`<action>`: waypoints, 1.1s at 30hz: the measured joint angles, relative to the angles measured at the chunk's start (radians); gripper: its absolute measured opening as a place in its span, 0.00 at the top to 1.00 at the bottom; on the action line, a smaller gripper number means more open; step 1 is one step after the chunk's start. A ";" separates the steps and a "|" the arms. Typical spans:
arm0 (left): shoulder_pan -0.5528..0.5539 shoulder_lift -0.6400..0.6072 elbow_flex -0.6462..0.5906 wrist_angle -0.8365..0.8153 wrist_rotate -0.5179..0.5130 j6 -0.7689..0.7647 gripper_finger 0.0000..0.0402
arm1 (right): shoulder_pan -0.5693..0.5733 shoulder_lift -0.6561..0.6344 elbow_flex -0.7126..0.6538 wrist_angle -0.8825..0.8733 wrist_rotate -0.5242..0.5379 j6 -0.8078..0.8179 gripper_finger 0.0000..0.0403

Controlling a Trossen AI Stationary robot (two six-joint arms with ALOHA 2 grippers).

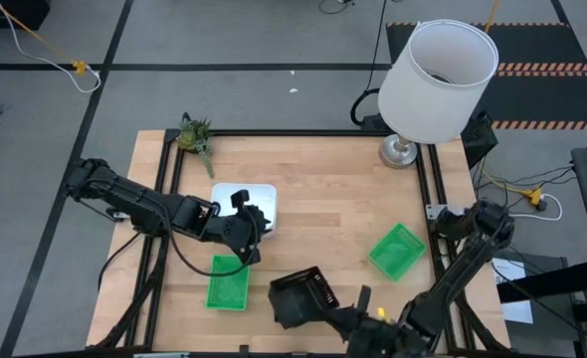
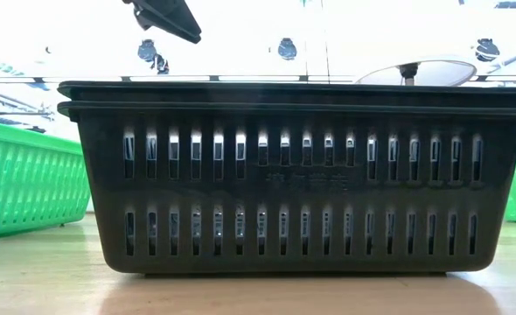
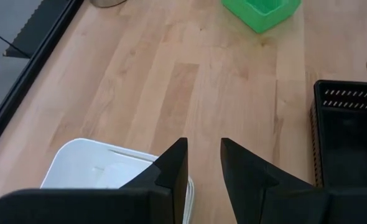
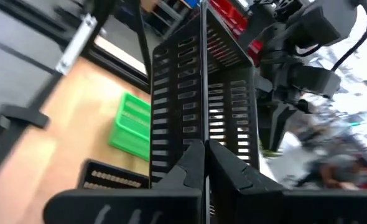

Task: Stack baskets by color
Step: Stack the right black bin into the stacked left black bins

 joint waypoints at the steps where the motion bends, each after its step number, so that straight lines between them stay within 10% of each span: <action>1: 0.000 0.000 0.000 0.000 0.000 -0.008 0.76 | 0.000 0.025 0.017 -0.001 0.023 -0.017 1.00; 33: -0.117 0.015 0.000 0.178 -0.053 -0.076 0.76 | -0.003 0.176 0.077 -0.153 0.021 0.236 1.00</action>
